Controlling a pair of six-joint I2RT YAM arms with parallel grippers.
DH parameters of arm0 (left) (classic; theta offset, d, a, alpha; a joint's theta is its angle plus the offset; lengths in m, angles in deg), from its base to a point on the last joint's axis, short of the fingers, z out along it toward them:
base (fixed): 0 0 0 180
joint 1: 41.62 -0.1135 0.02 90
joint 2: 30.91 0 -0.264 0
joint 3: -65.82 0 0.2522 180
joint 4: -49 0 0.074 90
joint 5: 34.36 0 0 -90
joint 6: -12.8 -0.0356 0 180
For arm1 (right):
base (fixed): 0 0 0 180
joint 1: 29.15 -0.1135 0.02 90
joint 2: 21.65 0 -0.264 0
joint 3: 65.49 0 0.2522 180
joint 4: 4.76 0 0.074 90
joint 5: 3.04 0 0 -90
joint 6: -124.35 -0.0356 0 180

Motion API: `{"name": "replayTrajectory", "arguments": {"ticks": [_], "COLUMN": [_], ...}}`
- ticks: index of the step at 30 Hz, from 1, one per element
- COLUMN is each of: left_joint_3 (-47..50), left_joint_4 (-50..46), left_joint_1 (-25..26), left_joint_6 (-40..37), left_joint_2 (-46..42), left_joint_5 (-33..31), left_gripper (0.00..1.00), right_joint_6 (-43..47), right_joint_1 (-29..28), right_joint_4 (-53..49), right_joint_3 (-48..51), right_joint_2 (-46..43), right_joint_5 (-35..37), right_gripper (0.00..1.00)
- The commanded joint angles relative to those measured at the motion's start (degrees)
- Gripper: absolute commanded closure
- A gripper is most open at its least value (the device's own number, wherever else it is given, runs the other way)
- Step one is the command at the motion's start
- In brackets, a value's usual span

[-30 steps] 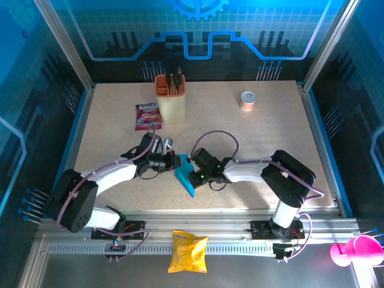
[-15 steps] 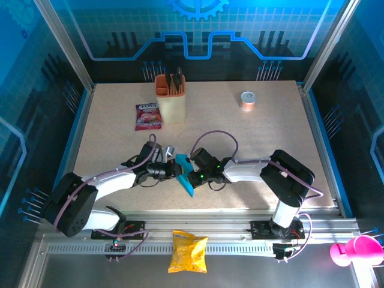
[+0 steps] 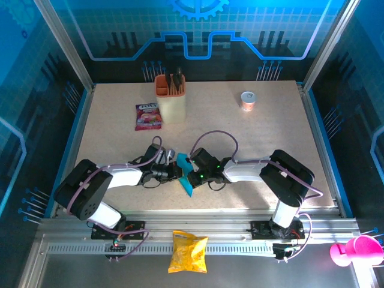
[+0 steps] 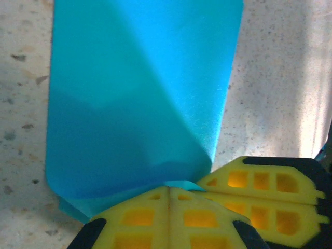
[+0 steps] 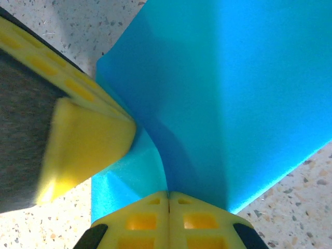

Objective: Fold a paper plane with a square sheet of paper (pick it up from the middle)
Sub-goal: Third fold the triangle at the center of the table.

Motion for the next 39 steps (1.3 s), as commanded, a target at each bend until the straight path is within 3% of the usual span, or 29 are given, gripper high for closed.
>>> {"name": "replayTrajectory", "arguments": {"ticks": [1,7,9,12,14,20,27,39], "left_joint_3": [1.51,2.76,3.07,3.64,3.84,4.00,3.83,3.54], "left_joint_4": [2.73,4.08,4.24,4.43,4.38,4.38,3.83,2.69], "left_joint_1": [0.27,0.27,0.28,0.27,0.27,0.62,0.97,1.06], "left_joint_6": [-1.15,-1.02,-0.89,-0.36,0.01,0.73,1.22,1.34], "left_joint_2": [2.14,3.90,4.15,4.16,4.11,3.85,3.79,3.49], "left_joint_5": [-1.91,-2.49,-2.57,-2.73,-2.72,-3.24,-3.73,-3.77], "left_gripper": [1.00,1.00,1.00,1.00,1.00,1.00,1.00,1.00], "right_joint_6": [-0.55,-0.31,-0.08,-0.42,-1.33,-5.12,-9.53,-11.55], "right_joint_1": [0.64,0.72,0.84,1.05,1.08,-1.26,-5.98,-7.67], "right_joint_4": [-4.33,-4.88,-6.19,-8.20,-9.41,-8.89,-3.86,-1.09], "right_joint_3": [1.59,1.17,0.41,-0.02,-0.08,-0.19,-1.56,-2.14], "right_joint_2": [3.01,2.28,0.92,-4.04,-7.60,-12.13,-7.31,-1.48], "right_joint_5": [0.30,0.38,0.09,1.30,2.28,2.01,1.39,3.01], "right_gripper": [0.95,0.94,0.86,0.66,0.63,0.72,0.88,0.94]}}
